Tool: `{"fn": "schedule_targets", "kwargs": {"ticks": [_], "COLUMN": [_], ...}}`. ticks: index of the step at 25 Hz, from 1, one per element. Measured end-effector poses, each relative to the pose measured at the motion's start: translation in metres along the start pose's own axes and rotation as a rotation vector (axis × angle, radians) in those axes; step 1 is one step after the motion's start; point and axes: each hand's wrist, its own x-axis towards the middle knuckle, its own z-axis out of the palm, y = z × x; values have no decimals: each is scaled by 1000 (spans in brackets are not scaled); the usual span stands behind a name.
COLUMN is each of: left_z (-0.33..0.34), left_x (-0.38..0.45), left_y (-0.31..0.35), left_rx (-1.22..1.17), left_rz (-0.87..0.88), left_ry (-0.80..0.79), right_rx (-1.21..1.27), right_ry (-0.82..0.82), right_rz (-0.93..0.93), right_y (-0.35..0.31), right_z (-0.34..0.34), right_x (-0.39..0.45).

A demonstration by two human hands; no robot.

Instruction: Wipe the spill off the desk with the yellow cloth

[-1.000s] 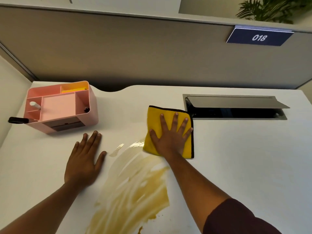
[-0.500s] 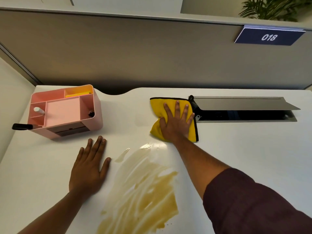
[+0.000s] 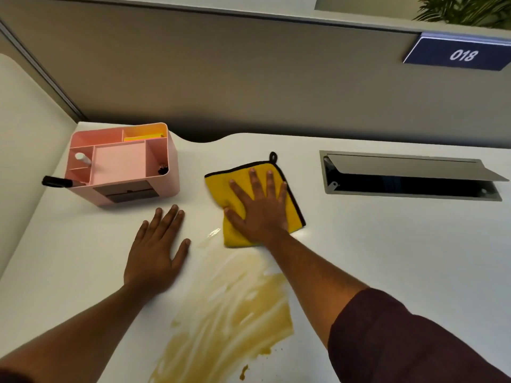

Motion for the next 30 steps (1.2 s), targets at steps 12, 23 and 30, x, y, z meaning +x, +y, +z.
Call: {"fn": "schedule_targets", "kwargs": {"ticks": [12,23,30], "left_z": [5,6,8], "left_x": [-5,-4,-1], "left_y": [-6,-5,-7], "left_rx": [-34,-11,7], "left_rz": [33,21,19], "left_ry": [36,52,46], "right_rx": [-28,-18,12], "right_ry": [89,43,25], "right_rz": [-36,394,258], "right_y": [22,76,49], "right_z": [23,-7,-7], "right_x": [-174,-46,23]}}
